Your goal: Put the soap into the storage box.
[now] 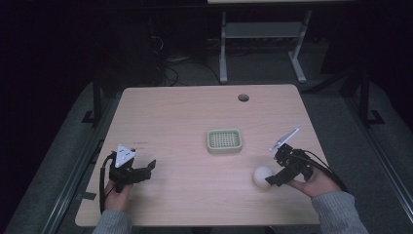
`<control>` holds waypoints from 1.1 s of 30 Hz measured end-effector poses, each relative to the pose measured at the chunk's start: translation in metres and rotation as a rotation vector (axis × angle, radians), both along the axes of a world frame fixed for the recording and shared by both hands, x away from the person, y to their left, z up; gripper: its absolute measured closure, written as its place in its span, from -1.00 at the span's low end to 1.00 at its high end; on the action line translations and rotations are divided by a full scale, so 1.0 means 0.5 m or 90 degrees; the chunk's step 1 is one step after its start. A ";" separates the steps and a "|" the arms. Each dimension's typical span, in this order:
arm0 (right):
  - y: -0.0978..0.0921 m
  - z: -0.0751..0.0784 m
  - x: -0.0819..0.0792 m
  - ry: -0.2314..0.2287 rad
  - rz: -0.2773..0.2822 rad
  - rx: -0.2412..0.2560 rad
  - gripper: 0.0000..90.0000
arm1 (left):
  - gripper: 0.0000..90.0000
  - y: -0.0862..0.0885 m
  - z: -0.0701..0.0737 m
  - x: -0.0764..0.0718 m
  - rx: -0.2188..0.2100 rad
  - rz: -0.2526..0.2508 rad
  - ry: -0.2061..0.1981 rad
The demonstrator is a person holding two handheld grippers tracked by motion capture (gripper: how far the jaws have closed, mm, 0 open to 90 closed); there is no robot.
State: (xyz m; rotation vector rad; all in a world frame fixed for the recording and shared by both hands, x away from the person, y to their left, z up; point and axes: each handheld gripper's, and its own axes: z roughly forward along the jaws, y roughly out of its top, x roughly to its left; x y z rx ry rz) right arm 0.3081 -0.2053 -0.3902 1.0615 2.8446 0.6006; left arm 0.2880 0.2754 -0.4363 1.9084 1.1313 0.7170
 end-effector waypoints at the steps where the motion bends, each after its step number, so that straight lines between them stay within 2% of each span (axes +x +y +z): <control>1: 0.008 -0.004 0.004 0.001 0.004 -0.010 -0.61 | -0.67 -0.001 0.000 0.000 0.002 0.000 0.001; 8: 0.026 -0.016 0.015 0.014 0.009 -0.019 -0.61 | -0.67 -0.002 0.000 0.000 0.000 0.000 -0.001; 18: 0.068 -0.050 0.035 0.034 0.027 -0.071 -0.62 | -0.67 -0.003 0.000 0.000 0.001 -0.003 -0.001; 22: 0.075 -0.054 0.038 0.035 0.034 -0.083 -0.62 | -0.67 -0.002 0.000 0.001 0.001 0.000 0.000; 33: 0.080 -0.077 0.046 0.063 0.032 -0.112 -0.62 | -0.67 -0.003 0.002 0.000 0.002 0.000 0.000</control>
